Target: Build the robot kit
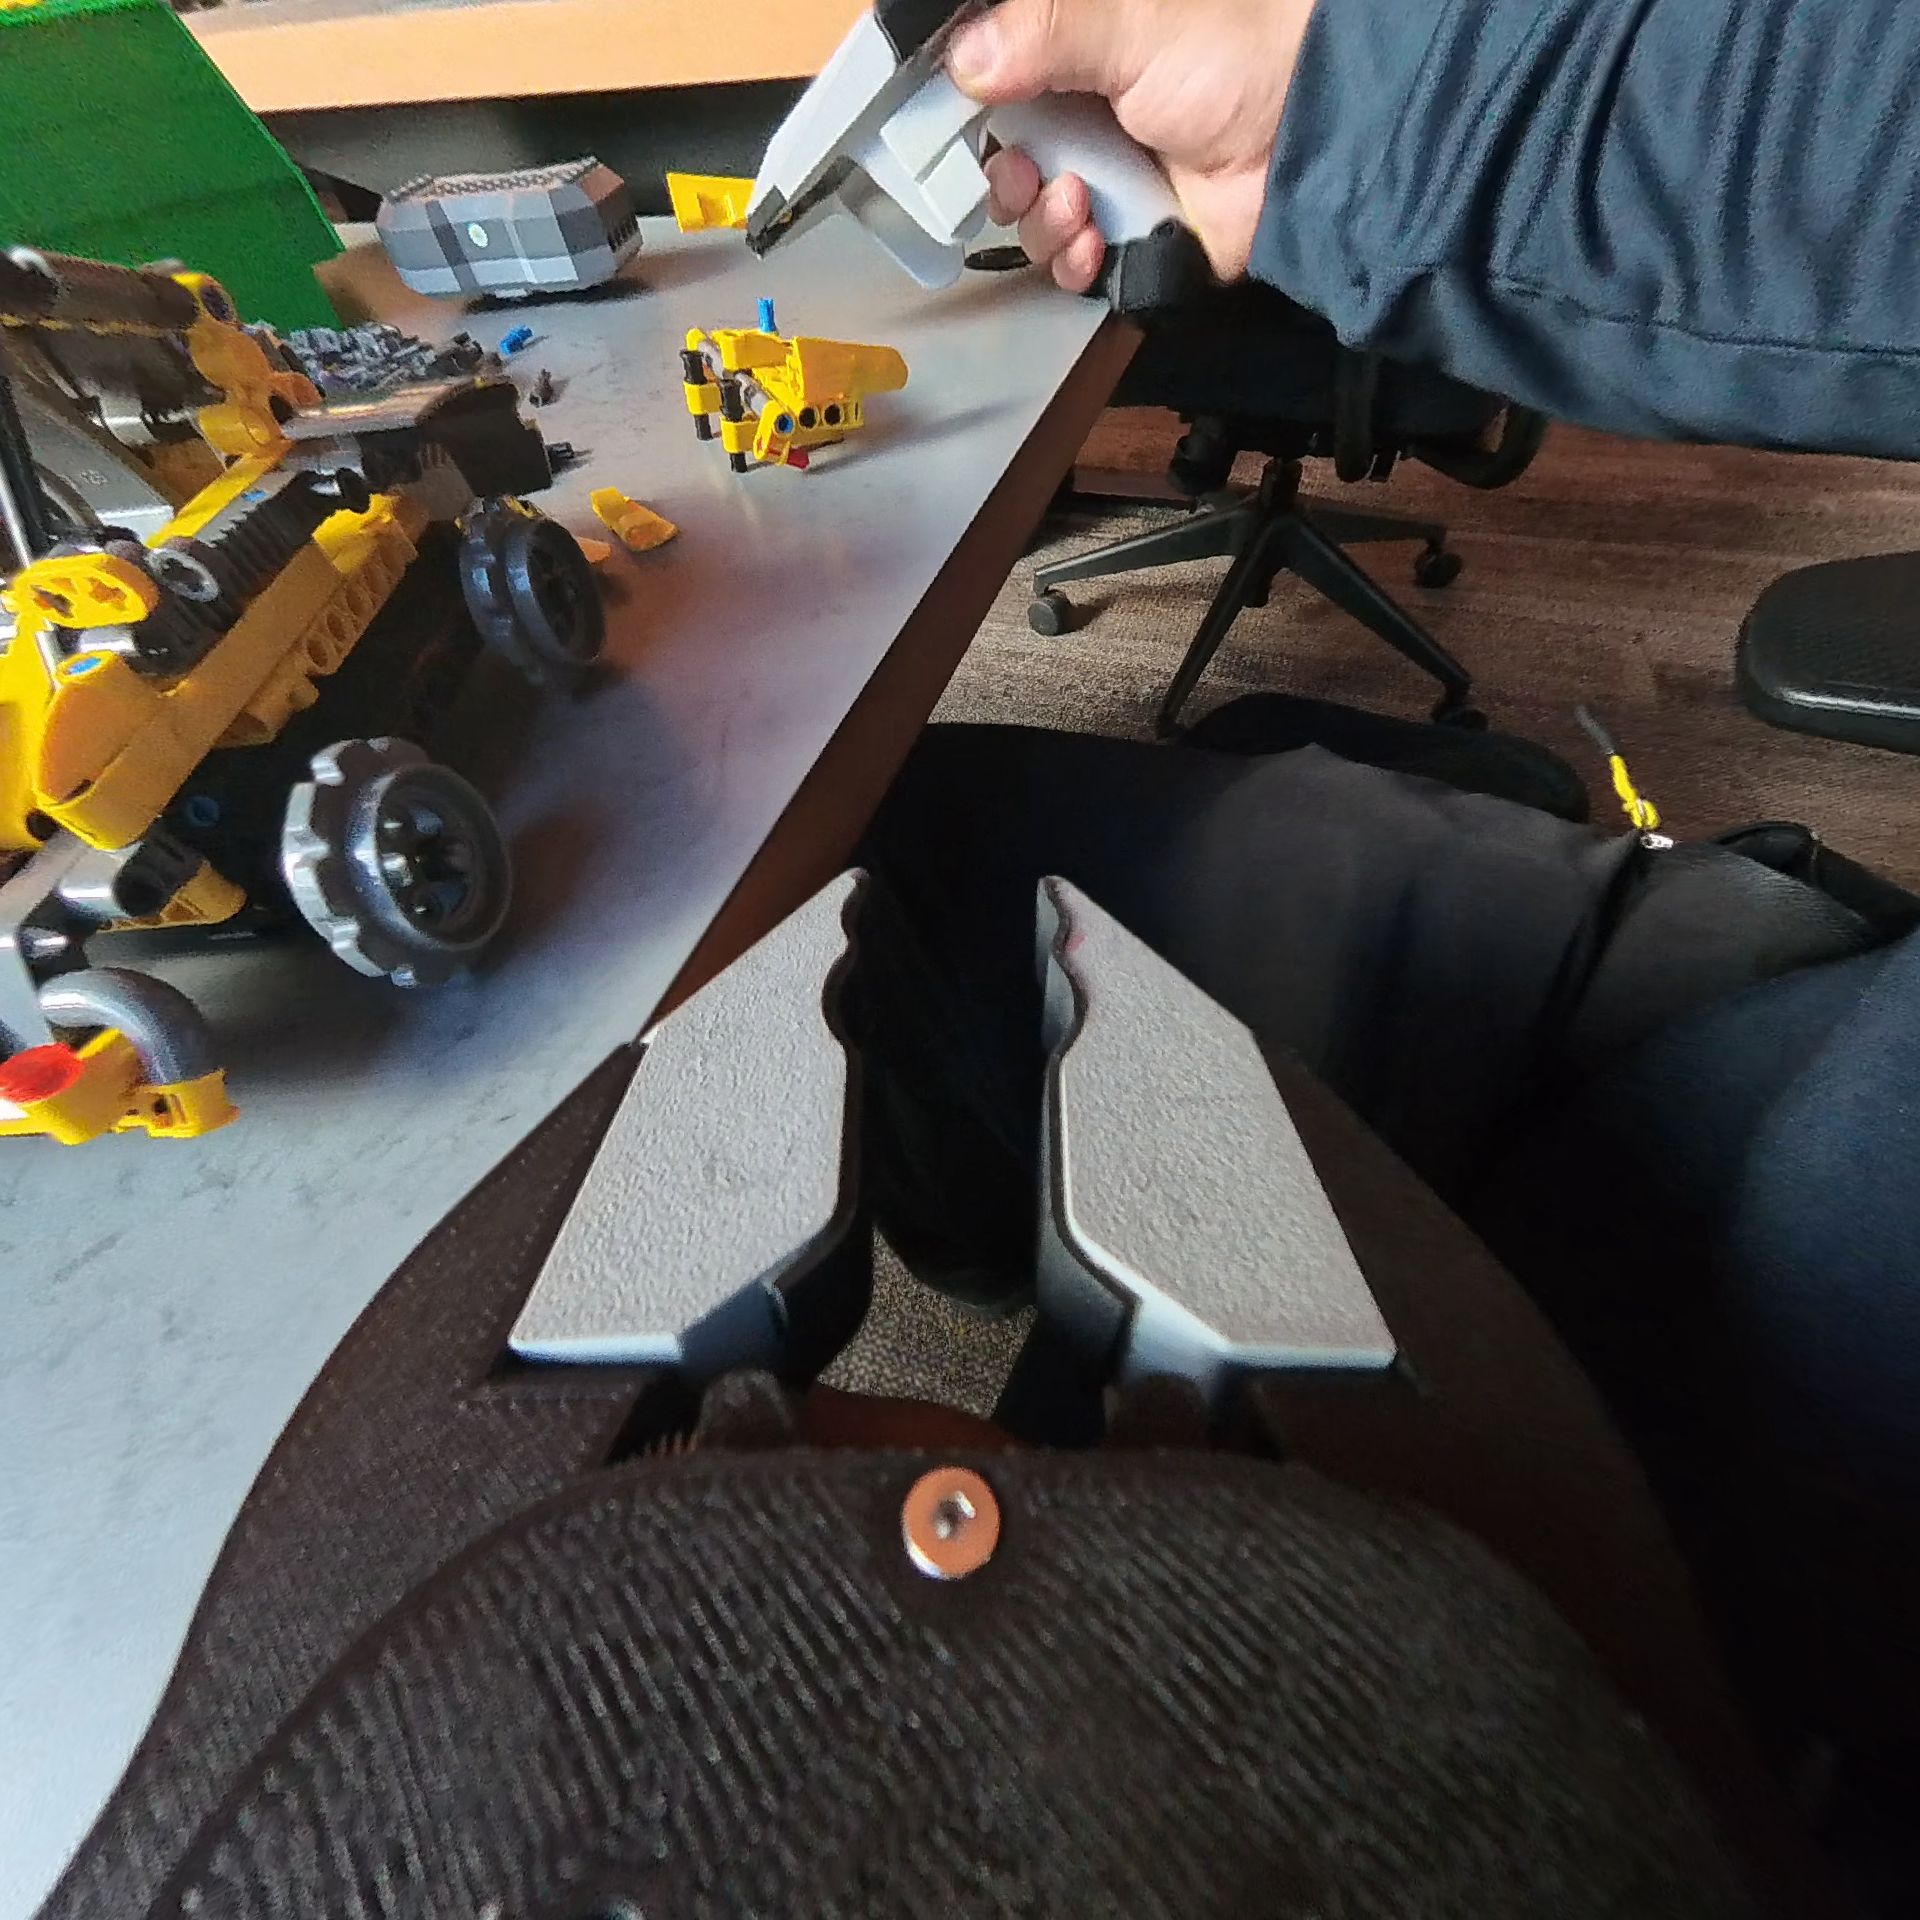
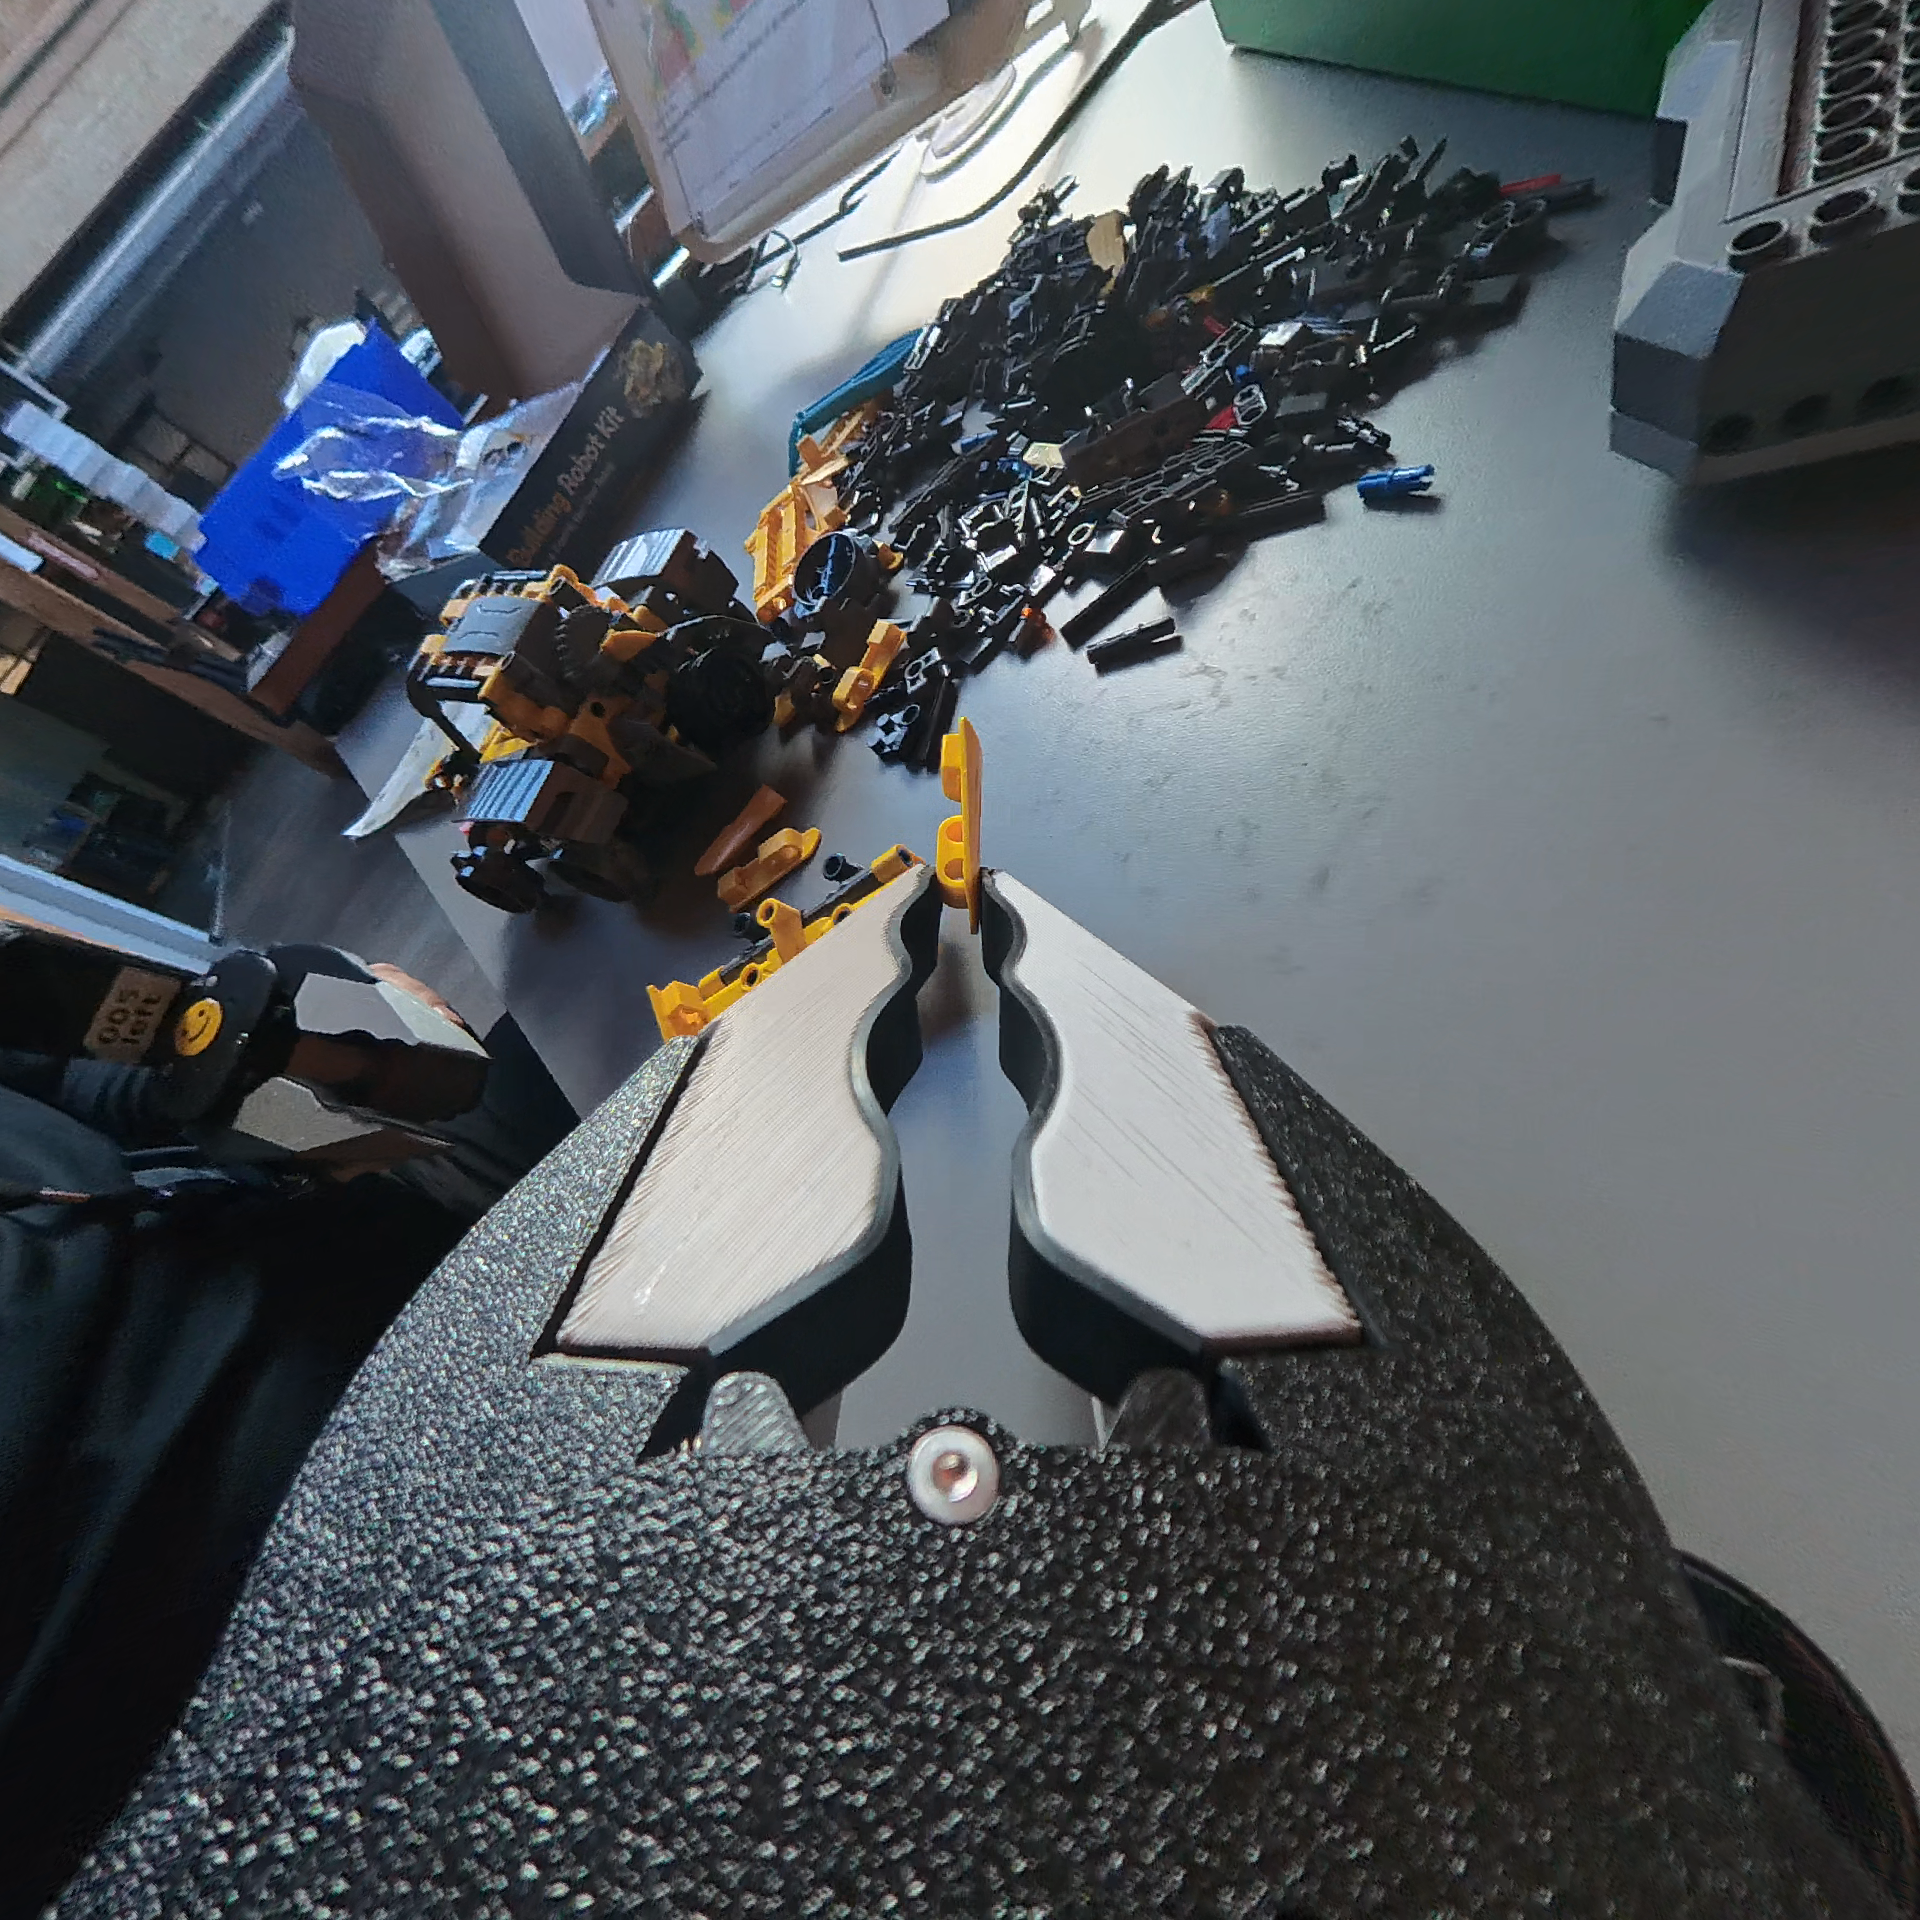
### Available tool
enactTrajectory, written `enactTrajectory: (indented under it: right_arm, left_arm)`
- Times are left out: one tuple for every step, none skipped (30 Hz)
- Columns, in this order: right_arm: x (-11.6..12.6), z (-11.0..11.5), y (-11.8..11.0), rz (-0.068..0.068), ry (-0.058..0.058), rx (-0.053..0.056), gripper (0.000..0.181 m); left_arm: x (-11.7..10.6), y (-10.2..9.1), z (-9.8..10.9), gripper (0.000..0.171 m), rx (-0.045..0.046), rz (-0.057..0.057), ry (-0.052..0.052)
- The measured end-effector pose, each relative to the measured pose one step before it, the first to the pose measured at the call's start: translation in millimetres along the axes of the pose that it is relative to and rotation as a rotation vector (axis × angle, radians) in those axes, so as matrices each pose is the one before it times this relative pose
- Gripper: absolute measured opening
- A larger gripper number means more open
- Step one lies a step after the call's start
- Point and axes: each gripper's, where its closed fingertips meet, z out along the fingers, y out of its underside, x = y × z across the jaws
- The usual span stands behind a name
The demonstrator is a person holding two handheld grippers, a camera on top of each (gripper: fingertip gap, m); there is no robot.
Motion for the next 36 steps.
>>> enactTrajectory:
  right_arm:
    - [-1.96,0.15,0.31,-0.0068,-0.0012,0.0062,0.006]
    - [-0.43,-0.23,0.26,-0.0074,0.0069,0.0055,0.006]
    - [0.49,-0.64,-0.92,-0.0082,0.0134,0.0118,0.006]
    - [-0.62,-0.76,-1.56,-0.0073,0.0063,0.0169,0.006]
    - [-0.52,-1.06,-1.69,-0.0058,0.0041,0.0178,0.006]
    - [0.54,-1.24,-1.78,-0.0014,0.0083,0.0176,0.006]
    - [0.89,-0.87,-1.47,0.0067,0.0038,0.0121,0.006]
    - [0.76,-0.08,-0.37,0.0126,-0.0027,0.0015,0.006]
    - [0.88,0.86,0.77,0.0144,-0.0029,-0.0091,0.006]
    - [1.02,1.63,1.81,0.0132,-0.0011,-0.0181,0.006]
    - [0.58,1.82,2.49,0.0085,-0.0018,-0.0223,0.006]
    - [-0.2,1.61,2.14,0.0019,-0.0042,-0.0189,0.006]
    - [-0.28,0.78,1.16,0.0008,-0.004,-0.0102,0.006]
    - [0.09,0.01,0.19,0.0033,-0.0028,-0.002,0.006]
    - [0.03,-0.36,-0.49,0.004,-0.0028,0.0035,0.006]
    - [-0.19,-0.54,-0.68,0.0023,-0.0038,0.005,0.006]
    - [-0.29,-0.38,-0.44,0.0012,-0.0032,0.0038,0.006]
    - [0.06,-0.24,-0.24,0.0011,-0.0006,0.0016,0.006]
    - [0.11,0.08,0.02,-0.0004,0.0008,-0.0002,0.006]
    - [-0.01,0.14,0.26,-0.0011,0.0007,-0.0017,0.006]
    - [0.0,0.01,0.09,0.0003,-0.0007,-0.0017,0.006]
    - [-0.09,0.02,0.07,0.0011,-0.001,-0.0004,0.006]
    - [0.15,-0.03,0.0,0.0009,0.0003,0.0002,0.006]
    - [0.25,0.05,0.01,0.0009,0.0013,0.0,0.006]
    - [0.09,0.01,-0.03,0.0007,0.001,0.0002,0.006]
    - [0.11,-0.16,-0.14,-0.0003,0.001,0.0011,0.006]
    - [0.21,-0.09,-0.14,-0.0002,0.0014,0.0016,0.006]
    - [0.09,-0.1,-0.11,0.0008,0.0011,0.0014,0.006]
    - [0.19,-0.01,-0.05,0.001,0.0006,0.0005,0.006]
    - [0.22,0.01,0.06,0.0012,0.0007,-0.0009,0.006]
    - [0.14,0.15,0.14,0.001,0.0011,-0.0012,0.006]
    - [0.13,0.06,0.06,0.0002,0.0013,-0.0005,0.006]
    - [0.16,0.02,0.1,0.0002,0.0008,-0.0002,0.006]
    - [0.11,-0.04,0.01,0.0009,0.0001,0.0001,0.006]
    - [0.11,0.06,-0.04,0.0011,-0.0001,-0.0001,0.006]
    - [-0.02,0.06,0.05,0.0002,0.0002,-0.0005,0.006]
  left_arm:
    - [-0.18,-1.16,-0.87,0.028,0.004,-0.0015,0.0005]
    - [-0.23,-0.55,-0.65,0.028,0.00256,-0.0013,0.0]
    - [-0.13,-0.35,-0.51,0.028,0.00127,-0.0019,0.0008]
    - [-0.11,-0.28,-0.29,0.028,0.001,-0.0035,0.0017]
    - [-0.3,-0.34,-0.41,0.028,0.00207,-0.0052,0.0009]
    - [-0.29,-0.66,-0.36,0.028,0.00284,-0.0063,0.0011]
    - [0.11,-0.51,-0.3,0.028,0.00217,-0.0061,0.0034]
    - [0.15,-0.2,-0.25,0.028,0.00103,-0.005,0.0026]
    - [0.07,-0.1,-0.27,0.028,-0.00005,-0.002,0.0011]
    - [0.46,0.0,-0.23,0.028,-0.00125,0.0013,0.0014]
    - [0.46,-0.13,-0.25,0.028,-0.00108,0.0025,0.0011]
    - [0.85,-0.61,-0.24,0.028,0.0011,0.0029,0.0016]
    - [1.36,-0.8,-0.21,0.028,0.00246,0.0039,0.0033]
    - [1.08,-0.56,-0.06,0.028,0.00166,0.0048,0.0017]
    - [1.2,-0.35,-0.04,0.028,0.00057,0.0057,0.0014]
    - [1.26,-0.11,0.22,0.028,-0.00061,0.0067,0.0023]
    - [0.94,0.11,0.35,0.028,-0.00205,0.0067,0.0006]
    - [0.63,0.32,0.31,0.028,-0.00184,0.0072,-0.0006]
    - [0.42,0.24,0.26,0.028,-0.00197,0.0071,-0.001]
    - [0.33,0.31,0.01,0.028,-0.00171,0.0062,-0.0011]
    - [0.46,-0.16,-0.18,0.028,-0.00058,0.0047,0.0002]
    - [0.51,-0.7,-0.5,0.028,0.00158,0.0028,0.0004]
    - [0.73,-1.11,-0.63,0.028,0.00362,0.0023,0.0012]
    - [0.65,-1.01,-0.59,0.028,0.00354,0.0026,0.0007]
    - [0.55,-0.69,-0.48,0.028,0.00222,0.0029,0.0001]
    - [0.47,-0.01,-0.31,0.028,0.00037,0.0029,0.0002]
    - [0.41,0.05,-0.06,0.028,-0.00085,0.0022,0.0]
    - [0.34,-0.07,-0.12,0.028,-0.00031,0.0014,0.0006]
    - [0.33,-0.24,-0.17,0.028,0.00051,0.001,0.001]
    - [0.12,-0.43,-0.16,0.028,0.00114,0.0005,-0.0007]
    - [0.1,-0.57,-0.33,0.028,0.00205,0.0002,-0.0005]
    - [0.34,-0.44,-0.15,0.028,0.00125,0.0005,0.0009]
    - [0.3,-0.3,-0.28,0.028,0.00037,0.0013,0.0005]
    - [0.2,-0.28,-0.21,0.027,0.00085,0.0014,-0.0003]
    - [0.22,-0.23,-0.09,0.027,0.00104,0.0009,0.0001]
    - [0.23,-0.03,-0.05,0.028,0.00017,0.0007,0.0005]
